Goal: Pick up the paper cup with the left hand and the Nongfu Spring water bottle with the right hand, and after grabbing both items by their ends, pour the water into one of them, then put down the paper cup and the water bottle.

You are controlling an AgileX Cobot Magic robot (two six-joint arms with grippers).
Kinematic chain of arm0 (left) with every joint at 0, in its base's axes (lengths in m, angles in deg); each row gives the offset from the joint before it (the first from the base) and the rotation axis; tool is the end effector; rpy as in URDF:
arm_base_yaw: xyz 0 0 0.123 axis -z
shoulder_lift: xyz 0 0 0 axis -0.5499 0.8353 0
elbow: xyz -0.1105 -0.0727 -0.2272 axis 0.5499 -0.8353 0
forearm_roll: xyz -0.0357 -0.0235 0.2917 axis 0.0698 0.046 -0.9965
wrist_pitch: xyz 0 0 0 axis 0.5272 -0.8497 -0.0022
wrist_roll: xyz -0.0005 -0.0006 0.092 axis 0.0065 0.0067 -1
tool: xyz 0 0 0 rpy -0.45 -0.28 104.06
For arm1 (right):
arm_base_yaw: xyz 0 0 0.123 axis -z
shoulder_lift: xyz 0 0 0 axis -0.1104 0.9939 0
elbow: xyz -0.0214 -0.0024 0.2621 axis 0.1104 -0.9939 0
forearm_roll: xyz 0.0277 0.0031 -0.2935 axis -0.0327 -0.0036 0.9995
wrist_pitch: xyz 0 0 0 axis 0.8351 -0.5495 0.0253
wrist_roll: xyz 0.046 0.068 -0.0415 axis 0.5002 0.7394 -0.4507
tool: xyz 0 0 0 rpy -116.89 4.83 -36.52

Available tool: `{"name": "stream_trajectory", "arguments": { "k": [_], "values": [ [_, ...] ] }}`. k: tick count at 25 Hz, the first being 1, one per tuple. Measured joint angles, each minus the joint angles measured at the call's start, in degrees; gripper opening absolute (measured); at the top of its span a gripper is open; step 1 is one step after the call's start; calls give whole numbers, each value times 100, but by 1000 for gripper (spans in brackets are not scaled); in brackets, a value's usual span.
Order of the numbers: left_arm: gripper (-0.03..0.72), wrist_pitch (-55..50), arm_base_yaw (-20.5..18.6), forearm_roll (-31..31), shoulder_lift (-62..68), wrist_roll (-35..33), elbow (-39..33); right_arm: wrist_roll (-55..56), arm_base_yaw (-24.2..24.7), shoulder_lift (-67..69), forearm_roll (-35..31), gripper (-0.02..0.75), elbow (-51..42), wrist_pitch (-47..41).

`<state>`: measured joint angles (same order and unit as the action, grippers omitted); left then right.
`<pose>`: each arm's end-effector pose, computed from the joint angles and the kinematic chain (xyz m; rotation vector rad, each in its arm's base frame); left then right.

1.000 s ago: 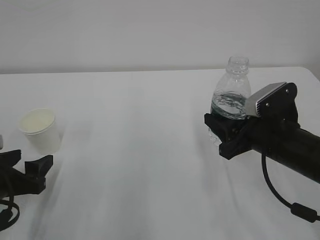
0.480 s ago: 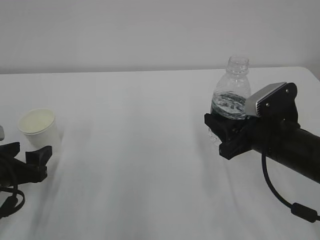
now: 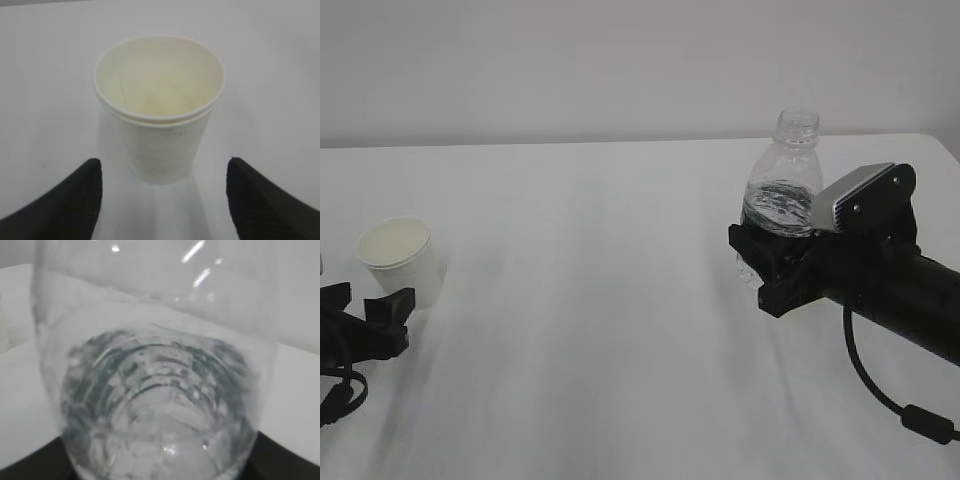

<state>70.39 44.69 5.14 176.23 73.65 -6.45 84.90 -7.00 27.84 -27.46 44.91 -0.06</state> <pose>0.2284 -0.0358 0.0308 0.0525 1.9510 -0.0741 0.2856 0.1001 0.0758 -0.5923 1.6640 0.3598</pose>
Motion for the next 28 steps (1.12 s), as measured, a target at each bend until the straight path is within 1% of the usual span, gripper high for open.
{"name": "stream_trajectory", "arguments": {
  "k": [6, 11, 25, 28],
  "values": [
    [554, 0, 0, -70, 215, 0, 89, 0, 0, -9, 0, 414, 0, -2],
    [547, 0, 0, -92, 475, 0, 346, 0, 0, -9, 0, 414, 0, -2],
    [536, 0, 0, -92, 914, 0, 783, 0, 0, -9, 0, 414, 0, -2],
    [536, 0, 0, -7, 947, 0, 792, 0, 0, -9, 0, 414, 0, -2]
  ]
}}
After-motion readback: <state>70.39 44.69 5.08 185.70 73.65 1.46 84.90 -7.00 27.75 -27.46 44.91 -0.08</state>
